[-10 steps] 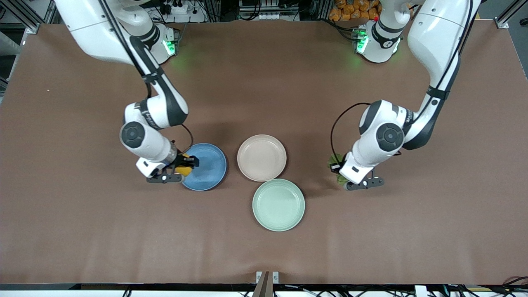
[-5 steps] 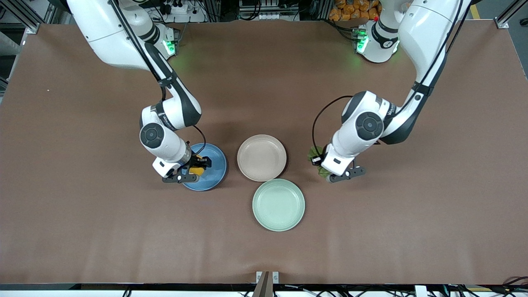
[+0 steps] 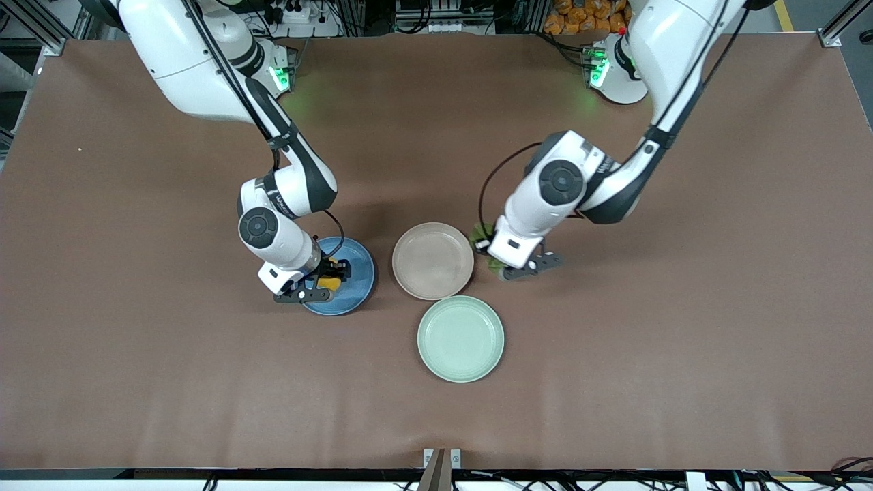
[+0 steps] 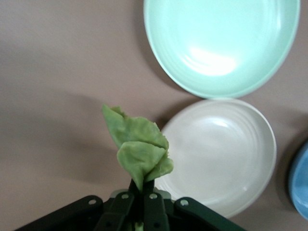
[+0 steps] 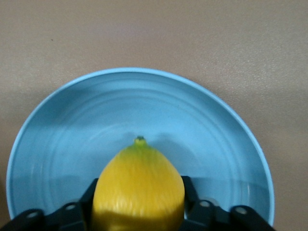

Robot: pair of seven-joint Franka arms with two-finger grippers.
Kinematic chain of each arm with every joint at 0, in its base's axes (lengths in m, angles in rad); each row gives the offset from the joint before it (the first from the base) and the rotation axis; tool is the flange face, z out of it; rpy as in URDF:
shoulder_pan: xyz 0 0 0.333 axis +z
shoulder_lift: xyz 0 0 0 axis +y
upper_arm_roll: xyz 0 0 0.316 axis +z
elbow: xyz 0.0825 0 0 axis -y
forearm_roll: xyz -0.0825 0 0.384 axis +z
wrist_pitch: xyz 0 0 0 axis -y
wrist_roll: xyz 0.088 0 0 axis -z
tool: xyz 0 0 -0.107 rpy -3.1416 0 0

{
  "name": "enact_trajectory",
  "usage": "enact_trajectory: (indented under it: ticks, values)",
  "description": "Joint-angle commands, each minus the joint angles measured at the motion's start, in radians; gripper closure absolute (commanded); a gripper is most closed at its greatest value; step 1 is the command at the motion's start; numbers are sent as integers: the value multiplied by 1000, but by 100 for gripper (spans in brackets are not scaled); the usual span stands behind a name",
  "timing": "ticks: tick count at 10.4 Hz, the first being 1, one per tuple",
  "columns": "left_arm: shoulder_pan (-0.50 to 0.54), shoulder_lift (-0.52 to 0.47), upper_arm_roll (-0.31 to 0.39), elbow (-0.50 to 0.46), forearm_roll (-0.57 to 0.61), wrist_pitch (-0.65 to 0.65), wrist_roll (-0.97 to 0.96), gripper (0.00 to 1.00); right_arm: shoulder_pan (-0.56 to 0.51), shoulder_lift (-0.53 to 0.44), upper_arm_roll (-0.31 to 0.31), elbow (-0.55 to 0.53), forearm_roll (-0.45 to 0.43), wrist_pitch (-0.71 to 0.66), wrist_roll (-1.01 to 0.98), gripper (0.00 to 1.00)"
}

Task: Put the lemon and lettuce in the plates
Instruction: 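Carry the lemon to the blue plate while the left gripper carries lettuce, then open the right gripper over the blue plate while the left releases lettuce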

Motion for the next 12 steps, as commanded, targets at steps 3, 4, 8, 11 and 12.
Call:
enact_trajectory:
  ticks: [3,4,8,11,12]
  values:
    - [-99,44,4,21,-69,110,-30,100,5,4,-5,49,-2,-20,15,0]
    - [-101,58,4,23,-58,133,-30,100,1,2,-7,72,-2,-57,15,0]
    - [-184,64,11,24,-57,135,-29,37,-36,1,-11,276,-6,-368,2,0]
    - [-181,52,17,41,-55,128,-60,0,-81,1,-10,434,-141,-572,-46,0]
    - [-173,41,20,41,-46,108,-60,0,-102,-4,-10,480,-144,-643,-69,0]
